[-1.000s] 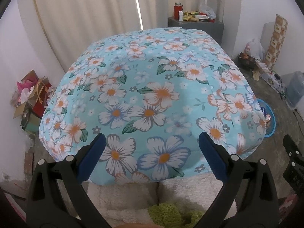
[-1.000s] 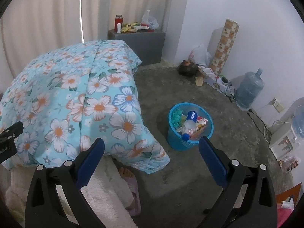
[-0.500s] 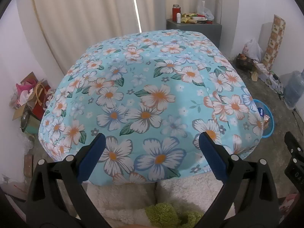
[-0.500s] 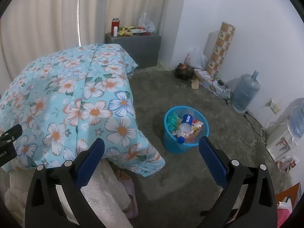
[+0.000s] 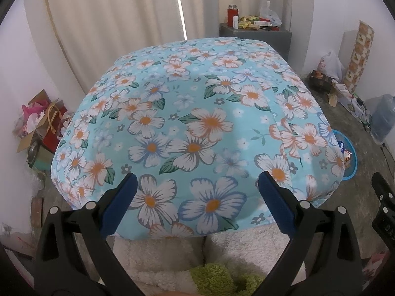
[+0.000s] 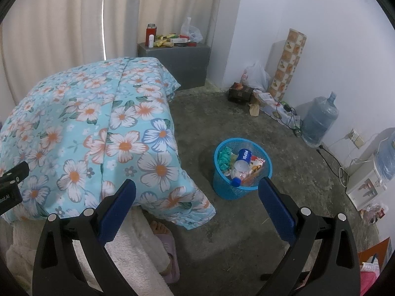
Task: Collect trash
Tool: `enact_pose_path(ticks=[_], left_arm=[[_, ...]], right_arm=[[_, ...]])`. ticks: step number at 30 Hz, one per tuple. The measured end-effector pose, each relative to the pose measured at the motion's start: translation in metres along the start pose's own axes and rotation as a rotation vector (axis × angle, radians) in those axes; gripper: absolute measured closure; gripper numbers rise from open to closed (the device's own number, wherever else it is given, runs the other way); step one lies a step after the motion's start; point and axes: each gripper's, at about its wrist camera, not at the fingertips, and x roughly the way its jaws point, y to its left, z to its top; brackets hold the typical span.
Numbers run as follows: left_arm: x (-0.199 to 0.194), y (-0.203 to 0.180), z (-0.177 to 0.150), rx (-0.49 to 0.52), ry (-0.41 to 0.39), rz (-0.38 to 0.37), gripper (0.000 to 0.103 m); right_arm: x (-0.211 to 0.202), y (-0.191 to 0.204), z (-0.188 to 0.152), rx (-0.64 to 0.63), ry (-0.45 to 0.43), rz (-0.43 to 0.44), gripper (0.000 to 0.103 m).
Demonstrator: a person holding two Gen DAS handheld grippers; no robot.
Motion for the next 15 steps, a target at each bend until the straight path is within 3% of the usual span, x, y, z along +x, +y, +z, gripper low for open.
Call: enact_pose_path(ticks=[15], left_arm=[[0.0003,0.0012,0.0003,0.002,0.001,-0.001,0.009]], right_arm=[[-0.0003,0.0004,0.0010,0.001,-0.001,0.001,0.007]])
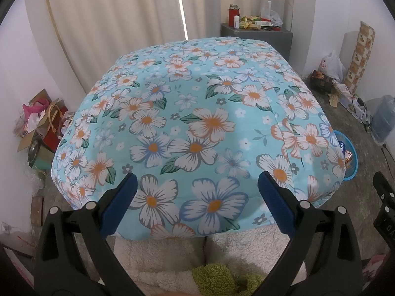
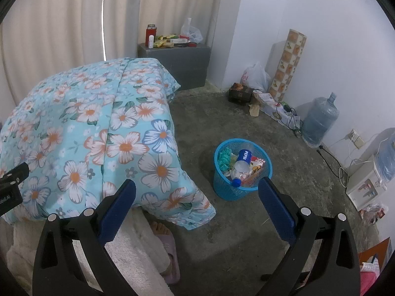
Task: Collect trash
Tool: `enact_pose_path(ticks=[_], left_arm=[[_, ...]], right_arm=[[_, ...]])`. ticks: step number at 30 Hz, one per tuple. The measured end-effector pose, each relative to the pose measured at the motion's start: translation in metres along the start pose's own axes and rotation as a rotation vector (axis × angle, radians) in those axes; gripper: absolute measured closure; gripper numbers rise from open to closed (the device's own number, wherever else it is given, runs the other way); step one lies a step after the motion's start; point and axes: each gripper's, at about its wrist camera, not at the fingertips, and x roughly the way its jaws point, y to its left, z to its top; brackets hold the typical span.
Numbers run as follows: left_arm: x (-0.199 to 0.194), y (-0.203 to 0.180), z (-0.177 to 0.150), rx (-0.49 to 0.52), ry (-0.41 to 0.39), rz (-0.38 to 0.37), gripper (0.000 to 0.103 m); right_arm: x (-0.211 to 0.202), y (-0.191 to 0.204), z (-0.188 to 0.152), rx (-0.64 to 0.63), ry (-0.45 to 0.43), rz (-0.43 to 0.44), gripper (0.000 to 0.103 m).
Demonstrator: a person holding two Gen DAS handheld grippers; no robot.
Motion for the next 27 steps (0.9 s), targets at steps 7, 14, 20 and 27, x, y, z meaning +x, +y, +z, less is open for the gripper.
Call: enact_pose_path(ticks=[7,14,20,27], left_arm=[[-0.0002,-0.0009,-0.0002,-0.001,-0.001,0.002,0.009],[-0.0002,-0.0014,-0.0001,-0.001,-0.001,0.001,0.009],[-0.0004,-0.0008,-0.0002,-0.001,-0.001,0.001,0.009],[-0.0002,-0.0009,0.0000,-0.001,-0.001,0.001,0.009]], right_arm=[[0.0000,-0.0012,0.0000,0.000,0.000,0.001,0.007],[-0.0003,-0.0007,0.0003,0.001,0.000,0.001,0.007],[-0.0003,-0.0002,0.0004,0.001,0.000,0.001,0.007],[-0.0004,0.0008,0.0003,0.002,0.000,-0.001,0.007]])
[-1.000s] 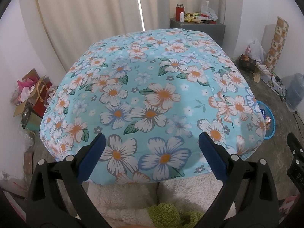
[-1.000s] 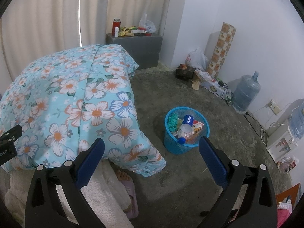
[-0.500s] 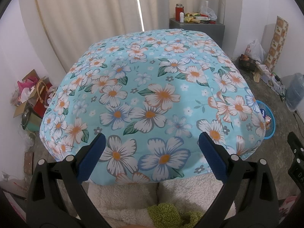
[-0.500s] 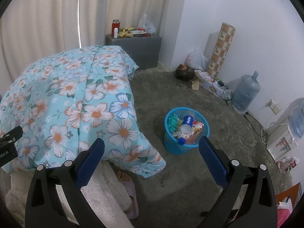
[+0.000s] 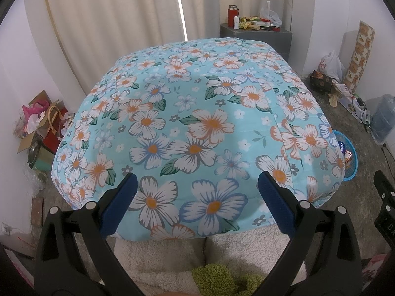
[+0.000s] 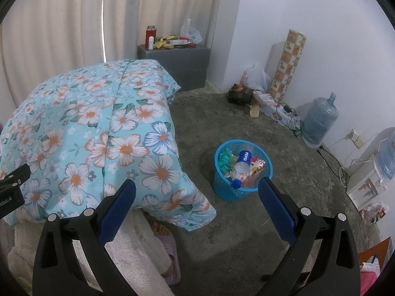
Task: Collect trash
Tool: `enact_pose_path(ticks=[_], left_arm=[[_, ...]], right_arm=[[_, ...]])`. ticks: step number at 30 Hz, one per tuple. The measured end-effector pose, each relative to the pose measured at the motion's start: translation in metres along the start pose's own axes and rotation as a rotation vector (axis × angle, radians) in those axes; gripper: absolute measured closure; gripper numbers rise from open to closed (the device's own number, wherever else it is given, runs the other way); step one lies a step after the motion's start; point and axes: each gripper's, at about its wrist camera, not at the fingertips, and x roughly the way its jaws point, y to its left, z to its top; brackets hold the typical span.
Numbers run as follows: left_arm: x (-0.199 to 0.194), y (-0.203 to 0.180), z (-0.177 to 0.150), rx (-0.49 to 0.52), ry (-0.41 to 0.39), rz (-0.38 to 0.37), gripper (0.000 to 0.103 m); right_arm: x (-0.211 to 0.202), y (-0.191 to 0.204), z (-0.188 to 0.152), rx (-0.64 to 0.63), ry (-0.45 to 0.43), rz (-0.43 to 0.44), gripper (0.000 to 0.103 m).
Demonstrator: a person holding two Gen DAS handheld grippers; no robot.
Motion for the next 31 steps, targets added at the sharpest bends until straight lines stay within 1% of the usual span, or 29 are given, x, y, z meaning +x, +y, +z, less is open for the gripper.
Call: enact_pose_path(ticks=[31], left_arm=[[0.0006,0.0011,-0.0005,-0.001,0.003,0.000,0.009]], right_arm=[[-0.0003,0.0025,-0.0008,0.006,0.000,-0.002,0.007]])
